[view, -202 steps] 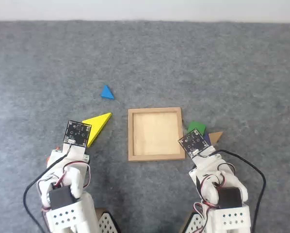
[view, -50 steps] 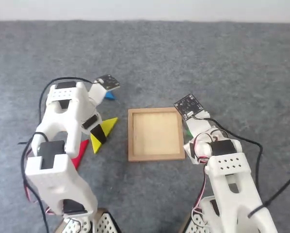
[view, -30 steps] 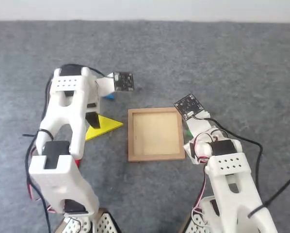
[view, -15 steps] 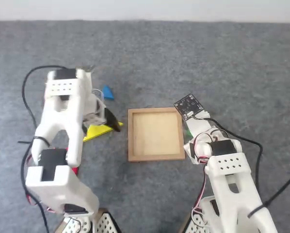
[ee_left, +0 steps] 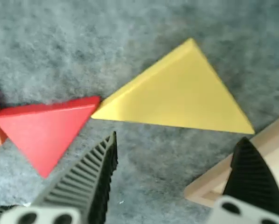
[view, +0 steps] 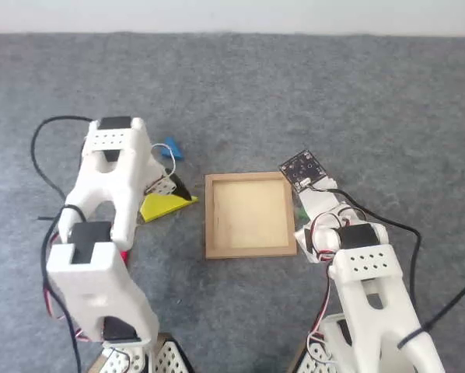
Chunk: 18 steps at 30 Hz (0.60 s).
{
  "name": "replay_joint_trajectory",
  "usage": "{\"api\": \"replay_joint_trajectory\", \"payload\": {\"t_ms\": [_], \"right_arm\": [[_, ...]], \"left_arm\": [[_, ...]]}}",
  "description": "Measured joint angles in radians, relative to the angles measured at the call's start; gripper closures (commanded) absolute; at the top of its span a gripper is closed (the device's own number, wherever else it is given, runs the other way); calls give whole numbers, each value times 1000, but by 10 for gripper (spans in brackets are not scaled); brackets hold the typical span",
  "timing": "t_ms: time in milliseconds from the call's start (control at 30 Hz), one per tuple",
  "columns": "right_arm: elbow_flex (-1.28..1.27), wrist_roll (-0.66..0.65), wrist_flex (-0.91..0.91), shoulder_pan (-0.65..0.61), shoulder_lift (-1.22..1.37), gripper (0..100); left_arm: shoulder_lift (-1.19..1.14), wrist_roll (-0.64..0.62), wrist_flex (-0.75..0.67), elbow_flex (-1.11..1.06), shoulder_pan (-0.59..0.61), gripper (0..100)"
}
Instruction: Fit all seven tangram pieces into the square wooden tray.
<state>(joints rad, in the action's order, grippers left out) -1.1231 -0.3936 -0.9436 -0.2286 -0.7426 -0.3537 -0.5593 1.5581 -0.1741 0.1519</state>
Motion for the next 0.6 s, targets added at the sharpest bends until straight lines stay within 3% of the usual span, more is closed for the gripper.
{"api": "replay_joint_trajectory", "payload": {"t_ms": [333, 600], "right_arm": [[0, 0, 0, 0, 0, 843], [0, 0, 0, -2, 0, 843]], "left_arm": [[2, -5, -215, -160, -21, 632], [6, 66, -227, -155, 8, 632]]}}
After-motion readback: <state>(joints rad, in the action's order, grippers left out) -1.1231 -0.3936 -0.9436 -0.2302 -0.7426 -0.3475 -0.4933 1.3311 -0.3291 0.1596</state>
